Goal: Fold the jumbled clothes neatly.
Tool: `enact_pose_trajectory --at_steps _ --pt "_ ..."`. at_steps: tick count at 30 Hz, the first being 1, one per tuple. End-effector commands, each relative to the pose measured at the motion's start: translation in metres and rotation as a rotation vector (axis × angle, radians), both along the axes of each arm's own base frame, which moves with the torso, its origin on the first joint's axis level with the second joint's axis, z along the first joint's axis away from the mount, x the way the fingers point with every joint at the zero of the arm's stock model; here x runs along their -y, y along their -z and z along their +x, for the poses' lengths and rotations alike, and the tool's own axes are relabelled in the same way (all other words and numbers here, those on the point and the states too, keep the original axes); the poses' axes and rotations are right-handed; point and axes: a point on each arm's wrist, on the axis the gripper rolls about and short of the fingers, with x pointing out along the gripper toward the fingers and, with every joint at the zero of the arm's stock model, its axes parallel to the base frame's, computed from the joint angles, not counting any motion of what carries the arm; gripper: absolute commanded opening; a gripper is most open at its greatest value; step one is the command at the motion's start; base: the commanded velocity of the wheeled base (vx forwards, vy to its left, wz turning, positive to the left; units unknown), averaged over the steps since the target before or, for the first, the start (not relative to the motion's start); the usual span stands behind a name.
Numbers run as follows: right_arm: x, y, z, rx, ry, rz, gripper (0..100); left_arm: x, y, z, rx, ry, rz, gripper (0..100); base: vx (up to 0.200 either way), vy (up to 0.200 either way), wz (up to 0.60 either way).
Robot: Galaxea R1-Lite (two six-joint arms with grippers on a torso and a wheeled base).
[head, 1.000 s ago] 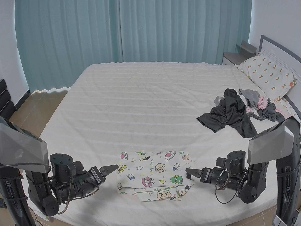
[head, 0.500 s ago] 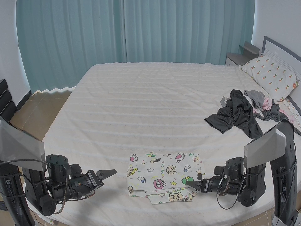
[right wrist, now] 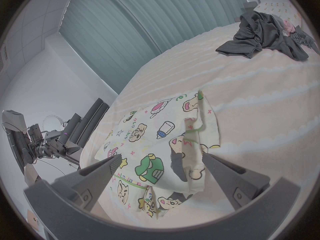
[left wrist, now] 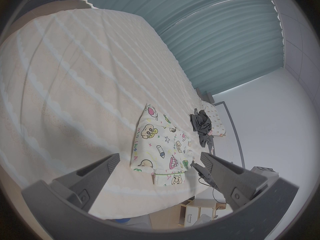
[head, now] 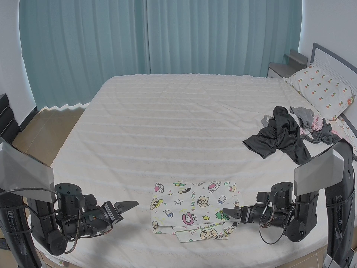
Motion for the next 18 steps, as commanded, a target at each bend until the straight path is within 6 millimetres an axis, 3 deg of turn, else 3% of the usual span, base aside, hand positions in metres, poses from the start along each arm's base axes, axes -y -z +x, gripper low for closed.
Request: enact_pose_trajectory --at_steps 1,12,13,18 --pt "-0.005 -0.002 -0.002 0.007 -0.02 0.006 100 0.0 0.0 0.001 0.012 0.002 -0.005 100 0.0 0.0 0.0" --pt "-0.009 0.024 0.001 -0.023 -0.083 -0.028 100 0.001 0.0 0.001 0.012 0.003 -0.006 100 0.0 0.0 0.0" --pt "-0.007 0.026 0.003 -0.02 -0.079 -0.032 0 0.001 0.0 0.001 0.012 0.003 -0.006 100 0.0 0.0 0.0" --pt "0.001 0.023 0.002 -0.032 -0.094 -0.012 0 0.001 0.001 0.001 0.006 0.002 -0.003 100 0.0 0.0 0.0"
